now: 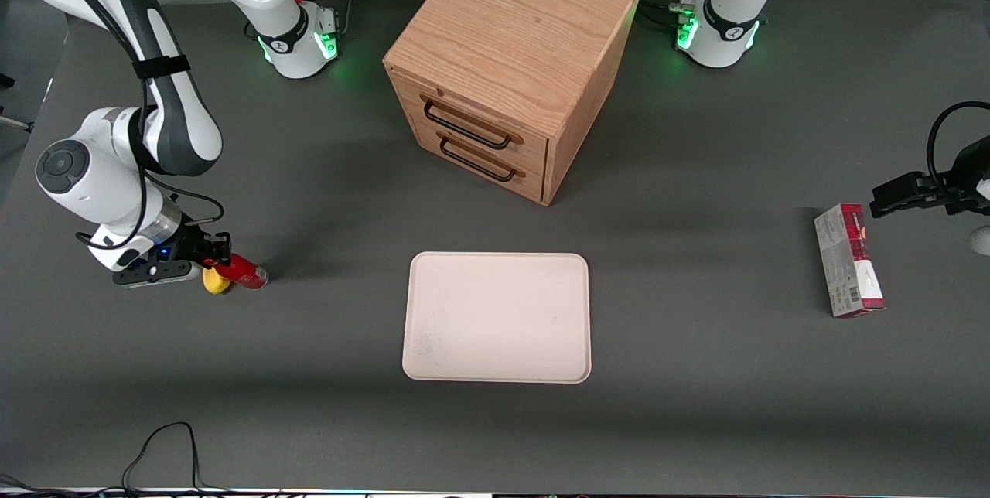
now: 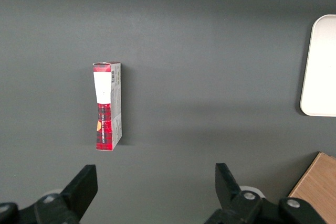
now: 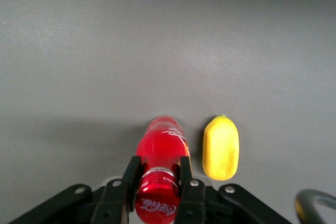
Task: Place coke bottle on tray
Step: 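Close the right gripper on the bottle's cap end and lift, then carry the bottle with the right gripper over the cream tray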
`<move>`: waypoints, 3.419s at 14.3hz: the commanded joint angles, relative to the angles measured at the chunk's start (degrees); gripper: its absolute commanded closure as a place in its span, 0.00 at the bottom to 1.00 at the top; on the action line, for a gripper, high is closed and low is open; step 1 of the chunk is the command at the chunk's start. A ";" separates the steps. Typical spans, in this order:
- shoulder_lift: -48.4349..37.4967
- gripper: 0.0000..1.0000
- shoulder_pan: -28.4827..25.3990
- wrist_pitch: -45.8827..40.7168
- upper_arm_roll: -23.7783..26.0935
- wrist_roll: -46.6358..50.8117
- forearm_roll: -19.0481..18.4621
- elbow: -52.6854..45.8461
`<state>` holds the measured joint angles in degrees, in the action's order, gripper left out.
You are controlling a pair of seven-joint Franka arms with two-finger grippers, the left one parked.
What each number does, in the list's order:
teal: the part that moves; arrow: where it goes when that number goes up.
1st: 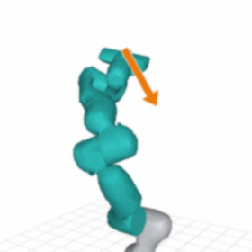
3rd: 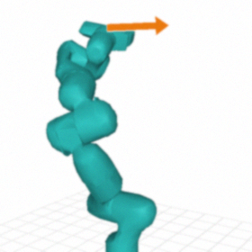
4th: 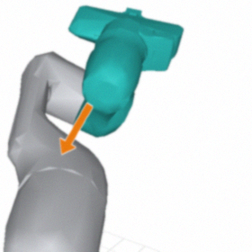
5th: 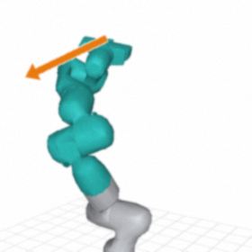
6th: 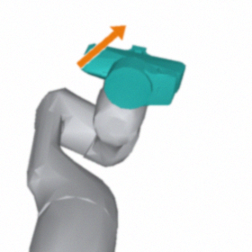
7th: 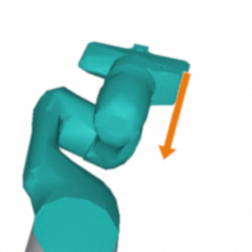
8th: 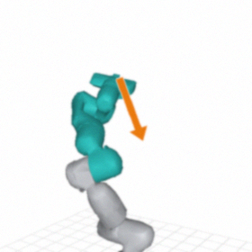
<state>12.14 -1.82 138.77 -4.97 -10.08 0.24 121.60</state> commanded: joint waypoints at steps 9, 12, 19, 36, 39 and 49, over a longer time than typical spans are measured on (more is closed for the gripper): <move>-1.77 0.79 -0.38 -53.04 -0.22 -0.99 1.07 -43.52; -1.33 0.79 -0.47 -56.85 -0.13 -0.90 1.16 -48.47; 16.57 0.83 -12.84 -55.28 0.05 4.88 0.90 -69.09; 36.72 0.87 -29.21 -32.88 -0.22 16.68 0.37 -72.56; 38.31 0.87 -29.03 -27.61 -0.30 16.68 0.28 -68.79; 40.86 0.00 -28.86 -22.40 -0.48 17.46 0.46 -65.79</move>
<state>53.34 -30.55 115.80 -5.01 7.13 0.60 55.68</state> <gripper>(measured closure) 0.520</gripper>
